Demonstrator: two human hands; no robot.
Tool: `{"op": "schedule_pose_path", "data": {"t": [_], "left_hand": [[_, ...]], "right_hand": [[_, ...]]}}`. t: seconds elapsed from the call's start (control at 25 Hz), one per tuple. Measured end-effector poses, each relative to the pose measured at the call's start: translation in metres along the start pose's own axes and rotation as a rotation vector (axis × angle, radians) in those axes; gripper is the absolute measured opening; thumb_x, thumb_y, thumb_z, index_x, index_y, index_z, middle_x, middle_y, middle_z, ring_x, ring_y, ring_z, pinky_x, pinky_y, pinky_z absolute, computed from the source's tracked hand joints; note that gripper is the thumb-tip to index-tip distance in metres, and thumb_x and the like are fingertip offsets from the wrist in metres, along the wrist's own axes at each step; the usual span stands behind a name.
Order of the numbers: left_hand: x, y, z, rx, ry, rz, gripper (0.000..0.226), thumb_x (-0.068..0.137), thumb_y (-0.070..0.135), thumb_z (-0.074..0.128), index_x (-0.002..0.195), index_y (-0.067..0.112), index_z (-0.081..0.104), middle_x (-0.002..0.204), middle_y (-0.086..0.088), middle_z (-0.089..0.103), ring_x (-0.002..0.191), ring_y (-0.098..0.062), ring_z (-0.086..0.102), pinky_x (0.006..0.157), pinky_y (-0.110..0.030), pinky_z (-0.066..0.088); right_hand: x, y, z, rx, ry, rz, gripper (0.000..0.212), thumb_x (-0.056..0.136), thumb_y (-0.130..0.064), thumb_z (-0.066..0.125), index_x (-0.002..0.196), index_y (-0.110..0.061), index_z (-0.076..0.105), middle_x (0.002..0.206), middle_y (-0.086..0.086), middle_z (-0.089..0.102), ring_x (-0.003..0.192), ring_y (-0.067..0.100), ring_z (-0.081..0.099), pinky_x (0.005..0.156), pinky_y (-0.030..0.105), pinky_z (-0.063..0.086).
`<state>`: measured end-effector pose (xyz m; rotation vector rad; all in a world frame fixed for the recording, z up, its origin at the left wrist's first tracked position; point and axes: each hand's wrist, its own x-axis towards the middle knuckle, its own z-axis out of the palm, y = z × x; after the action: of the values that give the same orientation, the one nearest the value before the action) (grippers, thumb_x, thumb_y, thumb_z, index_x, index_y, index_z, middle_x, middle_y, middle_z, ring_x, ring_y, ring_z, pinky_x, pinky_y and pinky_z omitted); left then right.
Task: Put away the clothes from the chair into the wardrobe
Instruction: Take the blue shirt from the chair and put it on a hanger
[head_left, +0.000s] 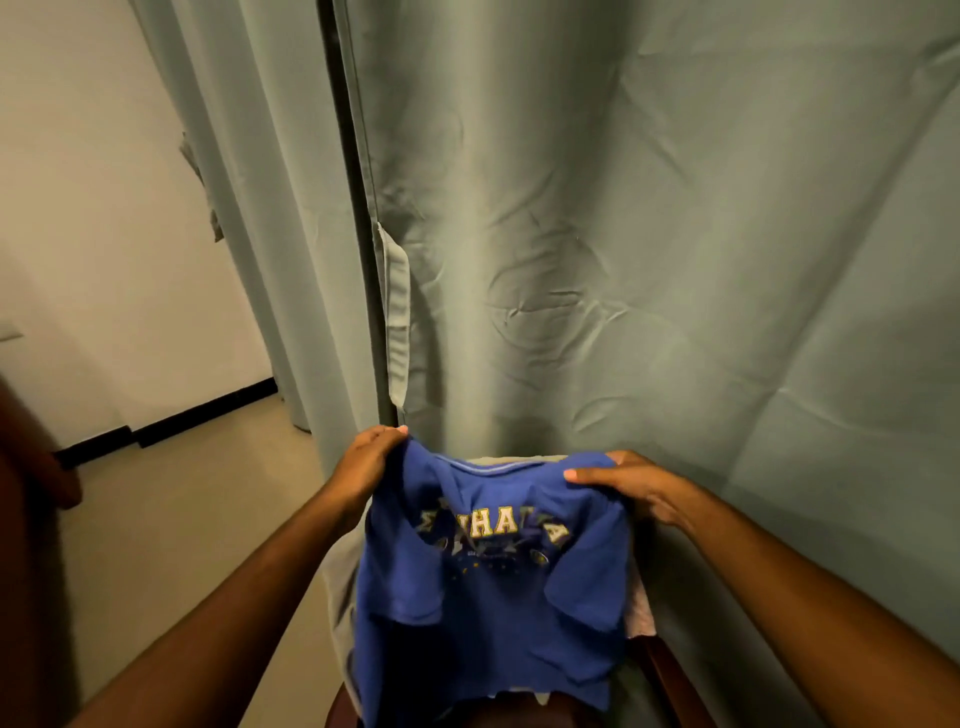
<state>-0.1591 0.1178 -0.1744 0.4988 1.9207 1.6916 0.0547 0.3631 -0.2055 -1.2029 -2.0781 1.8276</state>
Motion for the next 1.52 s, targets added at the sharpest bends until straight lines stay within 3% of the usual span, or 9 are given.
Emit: {"op": "schedule_pose_path", "data": {"t": [0.2, 0.44, 0.64, 0.8, 0.92, 1.0, 1.08, 1.24, 1.52], "left_hand": [[-0.015, 0.004, 0.008, 0.312, -0.115, 0.164, 0.035, 0.082, 0.023, 0.073, 0.063, 0.013, 0.045, 0.058, -0.002, 0.044, 0.054, -0.01, 0.04, 0.048, -0.018, 0.034], [-0.045, 0.03, 0.037, 0.291, -0.371, 0.302, 0.047, 0.082, 0.009, 0.07, 0.06, 0.02, 0.03, 0.049, 0.011, 0.03, 0.049, -0.005, 0.024, 0.043, -0.018, 0.02], [-0.113, 0.058, 0.079, 0.187, -0.608, 0.378, 0.032, 0.075, -0.001, 0.073, 0.071, 0.015, 0.045, 0.059, 0.006, 0.056, 0.062, -0.011, 0.05, 0.052, -0.013, 0.044], [-0.194, 0.078, 0.122, 0.413, -0.815, 0.473, 0.063, 0.048, 0.036, 0.091, 0.104, 0.028, 0.064, 0.073, -0.001, 0.072, 0.069, -0.009, 0.065, 0.066, -0.016, 0.053], [-0.253, 0.092, 0.182, 0.933, -0.892, 0.745, 0.056, 0.044, 0.067, 0.081, 0.081, 0.027, 0.073, 0.052, 0.008, 0.062, 0.05, -0.004, 0.053, 0.05, -0.013, 0.042], [-0.299, 0.094, 0.239, 1.058, -0.995, 0.85, 0.078, 0.032, 0.092, 0.059, 0.053, 0.018, 0.064, 0.043, 0.003, 0.047, 0.044, -0.009, 0.038, 0.046, -0.021, 0.035], [-0.354, 0.091, 0.299, 0.945, -1.186, 0.908, 0.077, 0.042, 0.09, 0.056, 0.045, 0.014, 0.05, 0.042, 0.006, 0.036, 0.044, -0.008, 0.031, 0.045, -0.021, 0.031], [-0.482, 0.066, 0.401, 0.604, -1.645, 0.834, 0.039, 0.081, 0.054, 0.058, 0.077, 0.018, 0.071, 0.07, 0.002, 0.069, 0.064, -0.001, 0.058, 0.06, -0.023, 0.05], [-0.679, 0.016, 0.588, 0.373, -2.095, 1.097, 0.065, 0.059, 0.076, 0.062, 0.075, 0.013, 0.062, 0.071, 0.002, 0.063, 0.063, -0.004, 0.056, 0.062, -0.018, 0.044]], "right_hand": [[-0.053, 0.027, -0.044, -0.009, 0.104, -0.114, 0.015, 0.081, -0.009, 0.072, 0.094, -0.017, 0.072, 0.087, -0.003, 0.074, 0.082, 0.012, 0.066, 0.076, 0.025, 0.05], [-0.13, 0.066, -0.103, 0.013, 0.277, -0.287, 0.025, 0.088, 0.008, 0.056, 0.104, -0.008, 0.066, 0.077, -0.017, 0.074, 0.073, -0.005, 0.063, 0.074, 0.017, 0.05], [-0.245, 0.097, -0.127, 0.034, 0.513, -0.358, 0.031, 0.088, 0.019, 0.046, 0.113, 0.004, 0.057, 0.069, -0.015, 0.071, 0.067, -0.012, 0.062, 0.071, 0.006, 0.048], [-0.383, 0.137, -0.139, 0.1, 0.674, -0.34, 0.02, 0.073, 0.0, 0.051, 0.085, -0.001, 0.067, 0.062, -0.013, 0.068, 0.064, -0.002, 0.058, 0.062, 0.01, 0.044], [-0.487, 0.179, -0.157, 0.089, 0.88, -0.322, 0.039, 0.066, -0.014, 0.044, 0.088, 0.01, 0.066, 0.077, 0.005, 0.064, 0.075, 0.012, 0.055, 0.063, 0.017, 0.042], [-0.564, 0.205, -0.169, 0.088, 1.046, -0.262, 0.035, 0.072, -0.015, 0.044, 0.09, 0.002, 0.069, 0.083, 0.006, 0.067, 0.074, 0.008, 0.057, 0.066, 0.016, 0.044], [-0.641, 0.233, -0.175, 0.106, 1.208, -0.215, 0.021, 0.085, -0.004, 0.047, 0.083, -0.006, 0.068, 0.078, 0.003, 0.065, 0.065, -0.003, 0.055, 0.061, 0.01, 0.044], [-0.77, 0.298, -0.168, 0.09, 1.475, -0.038, 0.019, 0.086, -0.004, 0.053, 0.091, -0.011, 0.069, 0.081, -0.004, 0.069, 0.065, -0.008, 0.059, 0.063, 0.007, 0.046], [-0.945, 0.378, -0.097, 0.083, 1.924, 0.47, 0.013, 0.084, -0.005, 0.069, 0.075, -0.013, 0.067, 0.072, 0.004, 0.065, 0.065, 0.011, 0.058, 0.059, 0.016, 0.046]]}}
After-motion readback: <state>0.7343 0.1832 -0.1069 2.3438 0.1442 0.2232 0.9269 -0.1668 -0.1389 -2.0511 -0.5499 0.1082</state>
